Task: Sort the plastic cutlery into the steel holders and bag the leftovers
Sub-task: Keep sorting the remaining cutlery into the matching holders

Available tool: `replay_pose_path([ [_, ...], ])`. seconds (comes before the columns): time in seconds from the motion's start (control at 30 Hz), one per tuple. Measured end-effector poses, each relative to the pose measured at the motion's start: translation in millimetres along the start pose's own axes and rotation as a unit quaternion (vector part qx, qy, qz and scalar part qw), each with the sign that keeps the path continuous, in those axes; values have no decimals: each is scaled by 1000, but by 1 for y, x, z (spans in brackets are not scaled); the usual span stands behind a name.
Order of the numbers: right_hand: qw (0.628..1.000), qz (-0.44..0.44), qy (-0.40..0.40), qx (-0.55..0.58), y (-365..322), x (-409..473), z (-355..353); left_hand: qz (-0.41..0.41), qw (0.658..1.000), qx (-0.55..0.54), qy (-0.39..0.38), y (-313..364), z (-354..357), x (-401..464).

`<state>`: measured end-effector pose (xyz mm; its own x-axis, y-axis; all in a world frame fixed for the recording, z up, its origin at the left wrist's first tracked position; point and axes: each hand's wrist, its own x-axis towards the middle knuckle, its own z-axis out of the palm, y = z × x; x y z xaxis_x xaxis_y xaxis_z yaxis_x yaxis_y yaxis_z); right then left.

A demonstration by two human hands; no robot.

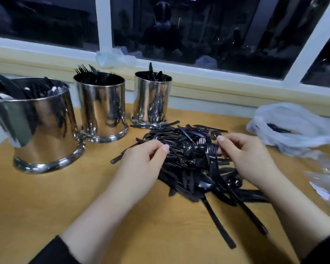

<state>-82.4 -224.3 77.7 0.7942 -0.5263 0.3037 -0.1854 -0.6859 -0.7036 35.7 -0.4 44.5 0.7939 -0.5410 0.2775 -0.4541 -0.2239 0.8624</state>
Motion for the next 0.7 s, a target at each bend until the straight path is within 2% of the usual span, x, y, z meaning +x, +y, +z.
replay_pose_path([
  [0.23,999,36,-14,-27,49,-15,-32,12,995,91,-27,14,43,9],
  [0.43,989,22,-106,-103,58,-26,-31,38,982,182,-31,12,61,24],
  [0.6,991,3,-105,-83,63,-31,-23,64,929,354,-84,2,57,42],
  [0.7,991,-8,-112,-76,63,-31,-18,64,906,396,-131,-4,57,43],
])
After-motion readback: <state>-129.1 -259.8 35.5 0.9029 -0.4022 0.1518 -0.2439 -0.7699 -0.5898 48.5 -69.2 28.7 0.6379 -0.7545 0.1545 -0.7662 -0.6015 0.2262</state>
